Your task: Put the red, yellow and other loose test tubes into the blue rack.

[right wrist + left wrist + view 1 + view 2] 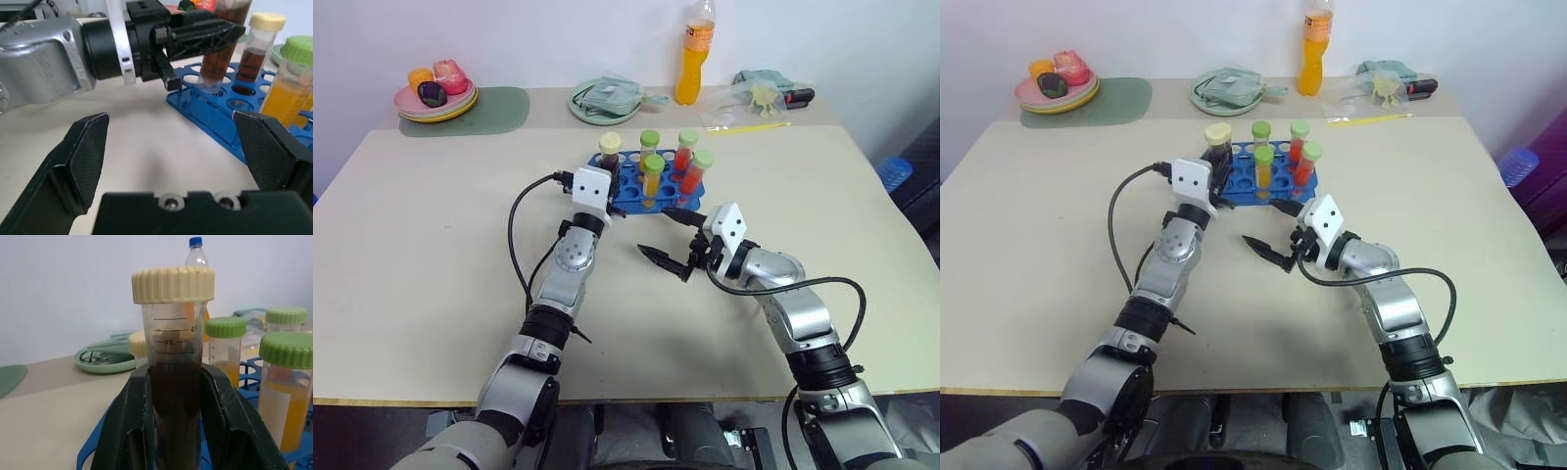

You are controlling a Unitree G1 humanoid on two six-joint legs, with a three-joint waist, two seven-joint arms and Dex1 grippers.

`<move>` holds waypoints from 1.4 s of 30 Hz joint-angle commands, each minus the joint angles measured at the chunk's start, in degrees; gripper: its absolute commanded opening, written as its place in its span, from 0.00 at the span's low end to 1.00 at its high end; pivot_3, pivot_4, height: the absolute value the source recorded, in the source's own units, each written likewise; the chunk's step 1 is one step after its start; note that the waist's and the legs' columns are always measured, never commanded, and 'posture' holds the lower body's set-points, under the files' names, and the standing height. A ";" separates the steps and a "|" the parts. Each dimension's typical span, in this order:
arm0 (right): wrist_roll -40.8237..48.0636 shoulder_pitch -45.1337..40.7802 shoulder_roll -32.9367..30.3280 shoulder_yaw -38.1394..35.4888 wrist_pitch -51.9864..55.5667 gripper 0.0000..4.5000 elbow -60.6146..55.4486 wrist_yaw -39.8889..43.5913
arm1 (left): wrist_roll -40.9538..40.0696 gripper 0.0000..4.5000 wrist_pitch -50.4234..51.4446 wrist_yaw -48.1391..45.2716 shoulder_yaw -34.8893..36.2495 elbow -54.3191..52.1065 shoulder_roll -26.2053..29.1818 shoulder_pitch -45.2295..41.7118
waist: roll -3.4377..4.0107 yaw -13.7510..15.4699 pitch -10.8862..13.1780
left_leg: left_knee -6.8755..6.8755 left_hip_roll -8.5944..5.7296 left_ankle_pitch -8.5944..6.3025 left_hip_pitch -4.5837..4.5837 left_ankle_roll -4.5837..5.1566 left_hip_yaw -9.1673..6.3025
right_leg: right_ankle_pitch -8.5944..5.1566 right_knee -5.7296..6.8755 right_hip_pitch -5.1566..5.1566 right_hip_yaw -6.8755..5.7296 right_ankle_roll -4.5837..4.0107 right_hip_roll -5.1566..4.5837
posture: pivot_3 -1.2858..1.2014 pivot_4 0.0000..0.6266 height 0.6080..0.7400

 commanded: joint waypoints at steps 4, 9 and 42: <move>0.38 -0.43 -0.02 -0.74 -1.27 1.00 -2.52 0.05 | 0.90 0.17 -3.29 -0.52 0.80 3.17 -1.08 -2.33 | 0.00 0.06 0.00 | 0.01 -0.01 0.00 0.00 0.00 0.00 | 0.00 0.00 0.01 0.00 0.00 0.00 | 0.52 0.24 0.92; 0.38 -0.27 0.03 -0.48 -1.14 1.00 -3.03 0.17 | -0.63 0.17 -4.56 -1.54 2.15 6.68 -2.34 -4.10 | 0.00 0.08 0.00 | 0.01 -0.03 0.00 0.00 0.00 -0.01 | 0.00 0.00 0.02 -0.01 0.01 0.00 | 0.52 0.24 0.92; 0.00 0.14 -0.06 -0.15 -0.83 1.00 -3.62 1.08 | 3.80 0.17 -4.56 -0.02 1.65 5.49 -3.87 -2.46 | 0.00 0.06 0.00 | 0.01 -0.02 0.00 0.01 0.00 -0.01 | 0.00 0.00 0.02 -0.01 0.01 0.01 | 0.52 0.24 0.92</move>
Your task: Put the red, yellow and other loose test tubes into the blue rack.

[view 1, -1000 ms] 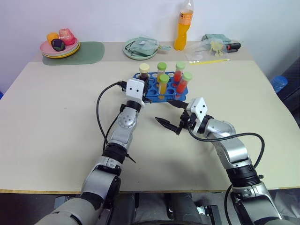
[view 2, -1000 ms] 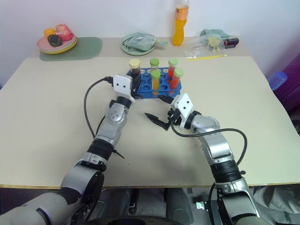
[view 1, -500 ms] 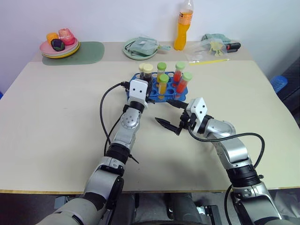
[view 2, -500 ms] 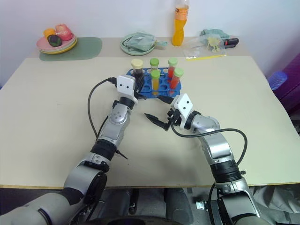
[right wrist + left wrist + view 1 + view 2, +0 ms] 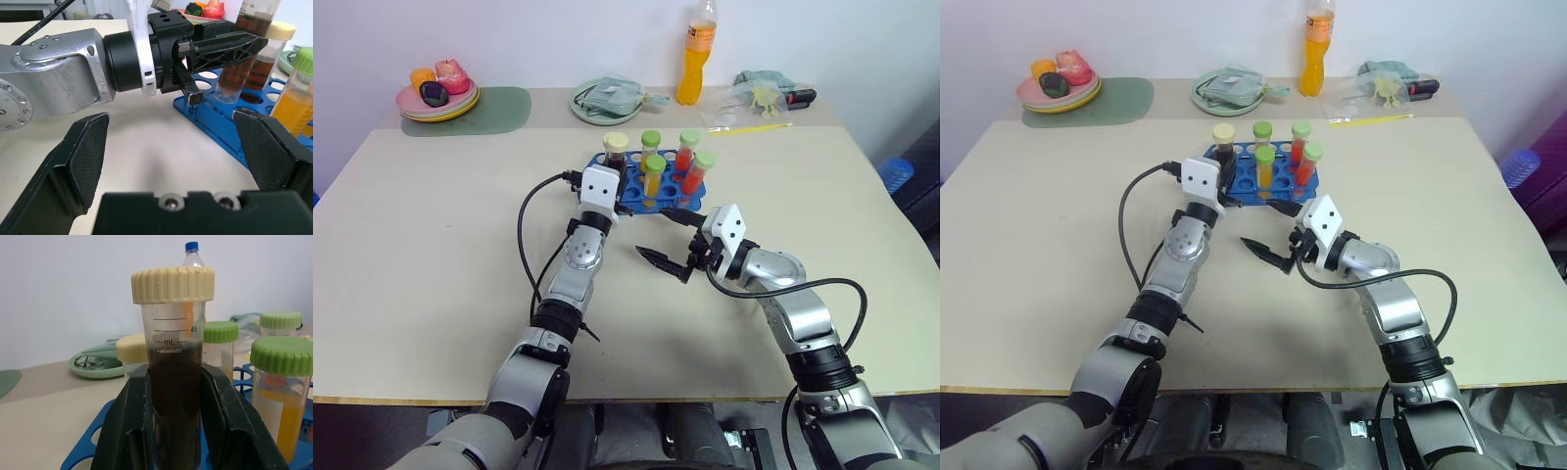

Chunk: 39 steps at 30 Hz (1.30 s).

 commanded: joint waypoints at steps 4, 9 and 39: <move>0.33 -0.02 -0.09 -0.19 -0.86 1.00 -2.47 0.14 | 0.86 0.17 0.35 -0.07 -0.58 -2.10 -0.52 1.13 | 0.00 0.00 0.00 | 0.00 0.00 0.00 0.00 0.00 0.00 | 0.00 0.00 0.00 0.00 0.00 0.00 | 0.52 0.24 0.92; 0.31 -0.09 -0.09 -0.15 -0.85 1.00 -2.35 0.24 | 1.21 0.17 0.88 -0.03 -0.72 -3.26 -0.67 1.93 | 0.00 -0.01 0.00 | 0.00 0.00 0.00 0.00 0.00 0.00 | 0.00 0.00 0.00 0.00 0.00 0.00 | 0.52 0.24 0.92; 0.00 -0.23 0.41 0.31 -1.51 1.00 -1.49 0.55 | 3.66 0.17 1.37 2.24 -0.08 -2.62 0.27 1.66 | 0.00 -0.08 0.00 | 0.00 0.01 0.00 0.02 0.00 0.00 | 0.00 0.03 0.00 0.00 0.00 0.01 | 0.52 0.24 0.92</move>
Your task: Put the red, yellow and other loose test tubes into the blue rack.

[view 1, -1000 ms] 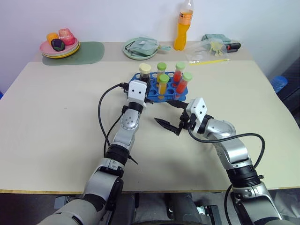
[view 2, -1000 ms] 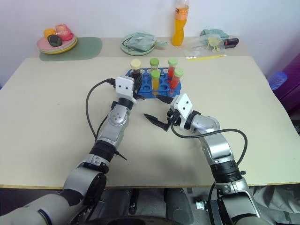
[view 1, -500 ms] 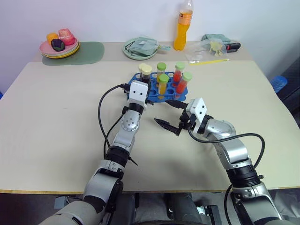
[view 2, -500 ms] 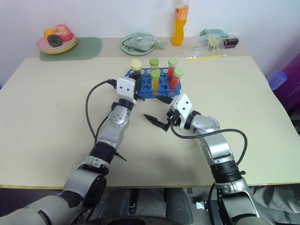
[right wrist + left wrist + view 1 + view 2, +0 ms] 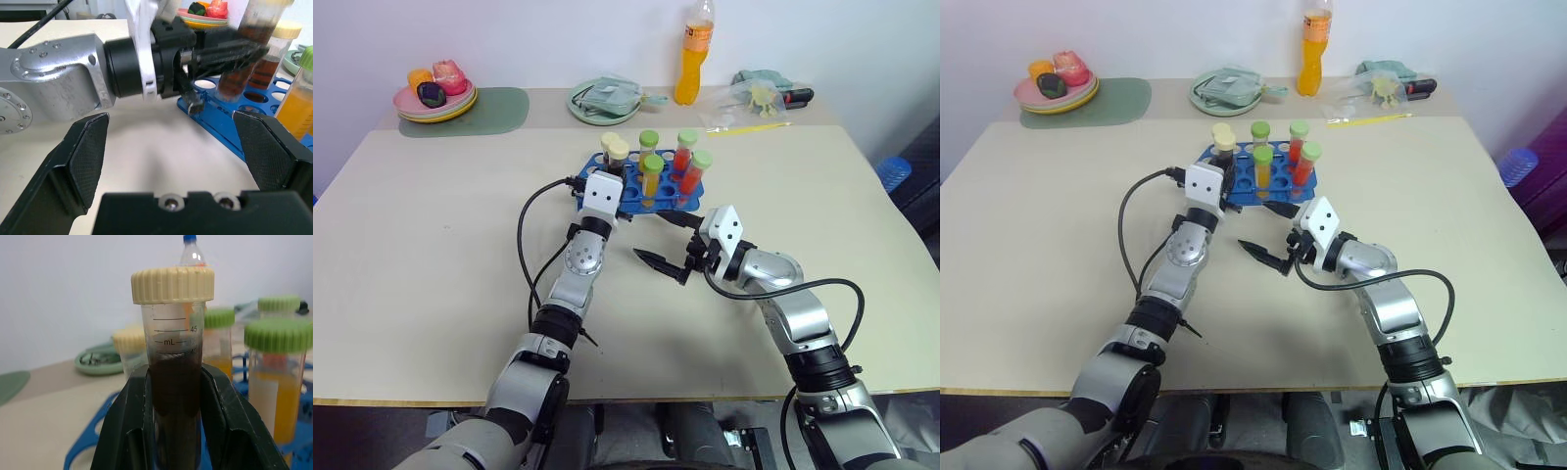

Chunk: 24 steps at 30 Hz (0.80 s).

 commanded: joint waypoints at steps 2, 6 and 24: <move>0.17 -0.22 0.16 -0.19 -1.45 1.00 -1.54 0.06 | -1.36 0.17 -0.41 -0.46 0.34 -1.23 -0.76 -0.22 | 0.00 0.01 0.00 | 0.00 0.00 0.00 0.00 0.00 0.00 | 0.00 0.00 0.00 0.00 0.00 0.00 | 0.52 0.24 0.92; 0.12 -0.22 0.15 -0.17 -1.54 1.00 -1.54 0.06 | -3.54 0.17 0.43 -2.24 0.94 -1.33 -1.70 -0.15 | 0.00 0.02 0.00 | 0.00 0.00 0.00 0.00 0.00 0.00 | 0.00 0.00 0.00 0.00 0.00 -0.01 | 0.52 0.24 0.92; 8.16 -1.00 -14.74 -14.93 2.98 1.00 3.27 6.85 | -19.77 0.93 23.48 -20.76 9.34 -47.26 18.81 25.85 | 0.04 -1.28 -0.01 | -0.07 0.26 0.00 0.00 -0.01 -0.03 | -0.01 -0.01 -0.03 0.02 -0.02 -0.02 | 0.52 0.24 0.92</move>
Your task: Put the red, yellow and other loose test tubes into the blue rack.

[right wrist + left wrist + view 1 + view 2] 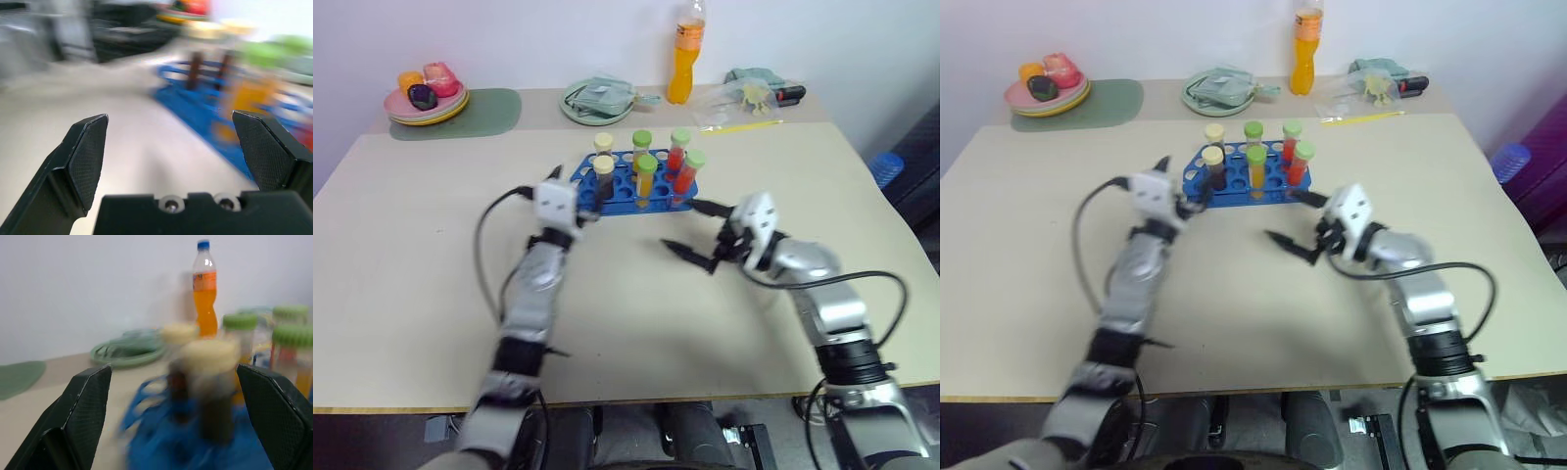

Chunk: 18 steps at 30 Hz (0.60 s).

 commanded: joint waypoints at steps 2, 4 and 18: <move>3.68 1.05 -7.25 -7.40 2.34 1.00 3.74 4.54 | -10.02 0.93 10.55 -11.32 8.73 -17.34 11.81 13.15 | 0.01 -0.01 -0.01 | 0.00 0.00 -0.01 0.00 0.01 0.01 | 0.00 -0.01 0.02 0.00 -0.01 -0.03 | 0.52 0.24 0.92; 4.89 1.70 -9.75 -9.76 3.76 1.00 6.14 5.66 | -14.27 0.93 13.45 -14.43 14.33 -20.37 16.26 19.26 | 0.04 0.04 -0.02 | -0.02 0.01 -0.03 0.02 0.05 0.02 | -0.01 -0.05 0.05 0.01 -0.02 -0.05 | 0.52 0.24 0.92; 3.18 -1.04 -12.30 -8.75 3.13 1.00 14.38 9.62 | -18.13 0.93 17.74 -16.85 22.04 -27.44 18.58 33.19 | 0.07 0.05 -0.04 | 0.04 0.02 -0.08 0.21 0.14 0.05 | -0.01 -0.19 0.40 -0.02 -0.02 -0.07 | 0.52 0.24 0.92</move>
